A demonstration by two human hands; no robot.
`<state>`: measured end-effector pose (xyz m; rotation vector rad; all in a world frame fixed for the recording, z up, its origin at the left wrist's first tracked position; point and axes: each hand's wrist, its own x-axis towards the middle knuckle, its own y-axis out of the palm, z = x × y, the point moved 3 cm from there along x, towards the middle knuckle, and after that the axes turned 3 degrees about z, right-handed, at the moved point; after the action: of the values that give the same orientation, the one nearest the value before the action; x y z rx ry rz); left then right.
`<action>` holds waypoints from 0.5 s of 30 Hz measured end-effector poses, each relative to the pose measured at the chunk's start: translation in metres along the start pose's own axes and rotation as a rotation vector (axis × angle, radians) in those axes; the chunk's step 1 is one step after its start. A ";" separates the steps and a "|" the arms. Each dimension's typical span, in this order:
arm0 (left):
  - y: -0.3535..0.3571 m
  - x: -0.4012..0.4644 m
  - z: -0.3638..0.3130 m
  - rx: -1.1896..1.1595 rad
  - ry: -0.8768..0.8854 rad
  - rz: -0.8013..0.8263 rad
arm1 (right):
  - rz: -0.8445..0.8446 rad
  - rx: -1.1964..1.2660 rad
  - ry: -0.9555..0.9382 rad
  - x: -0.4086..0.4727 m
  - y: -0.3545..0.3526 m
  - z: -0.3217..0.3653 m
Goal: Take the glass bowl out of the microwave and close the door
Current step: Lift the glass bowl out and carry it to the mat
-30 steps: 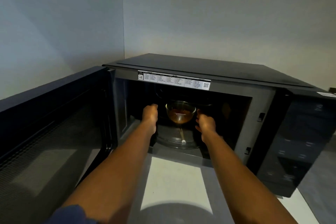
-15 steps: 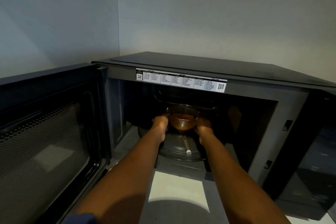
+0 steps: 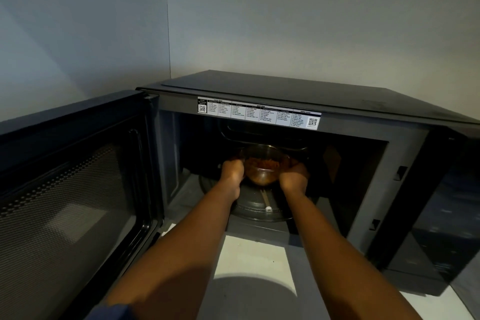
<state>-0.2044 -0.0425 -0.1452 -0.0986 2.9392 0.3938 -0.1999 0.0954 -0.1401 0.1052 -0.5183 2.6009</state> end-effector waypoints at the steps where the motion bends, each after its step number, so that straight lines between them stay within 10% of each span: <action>1: 0.001 -0.003 -0.001 0.012 0.018 -0.012 | -0.003 0.019 0.006 -0.004 -0.004 0.001; 15: 0.016 -0.117 0.006 0.021 0.322 -0.419 | -0.051 0.113 -0.026 -0.091 -0.065 0.018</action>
<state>-0.0899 -0.0202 -0.1260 -0.8296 3.1093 0.3037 -0.0888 0.1008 -0.1158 0.1869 -0.3729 2.5809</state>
